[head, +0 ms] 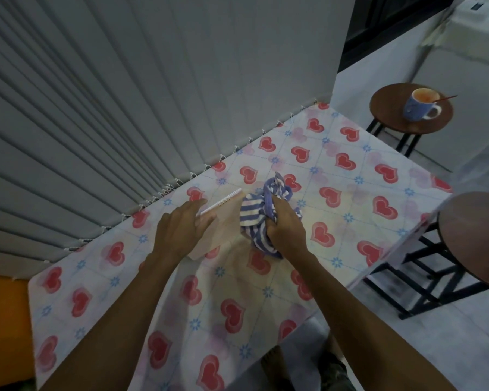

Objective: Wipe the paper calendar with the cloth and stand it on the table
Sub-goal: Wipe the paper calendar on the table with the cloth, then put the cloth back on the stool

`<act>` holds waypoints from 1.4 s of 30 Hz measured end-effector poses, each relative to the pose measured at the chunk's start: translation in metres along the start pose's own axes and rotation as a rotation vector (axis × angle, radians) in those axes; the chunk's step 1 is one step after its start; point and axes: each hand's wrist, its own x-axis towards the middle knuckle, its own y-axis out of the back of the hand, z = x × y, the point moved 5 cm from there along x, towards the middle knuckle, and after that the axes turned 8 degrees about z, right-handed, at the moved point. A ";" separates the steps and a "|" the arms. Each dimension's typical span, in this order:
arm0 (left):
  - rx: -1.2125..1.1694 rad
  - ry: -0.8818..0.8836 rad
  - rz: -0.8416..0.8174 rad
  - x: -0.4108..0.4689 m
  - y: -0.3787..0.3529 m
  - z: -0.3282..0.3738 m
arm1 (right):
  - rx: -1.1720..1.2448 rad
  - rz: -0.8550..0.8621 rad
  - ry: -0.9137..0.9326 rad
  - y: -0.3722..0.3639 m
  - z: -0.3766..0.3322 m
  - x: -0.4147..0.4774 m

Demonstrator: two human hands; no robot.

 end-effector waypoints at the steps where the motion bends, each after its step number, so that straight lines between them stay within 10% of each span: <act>1: 0.002 -0.002 0.004 0.000 0.000 0.000 | -0.005 0.002 0.001 0.000 0.001 0.000; 13: 0.077 -0.341 0.180 0.017 -0.007 0.082 | 0.014 -0.109 -0.140 0.033 0.019 0.012; 22: -0.227 -0.602 0.292 0.035 -0.049 0.261 | -0.182 -0.075 -0.235 0.186 0.091 0.058; 33: -0.446 -0.664 -0.049 0.045 -0.157 0.567 | -0.382 0.130 -0.535 0.424 0.264 0.067; 42: -0.366 -0.606 -0.414 0.032 -0.285 0.669 | -0.450 -0.058 -0.730 0.460 0.401 0.032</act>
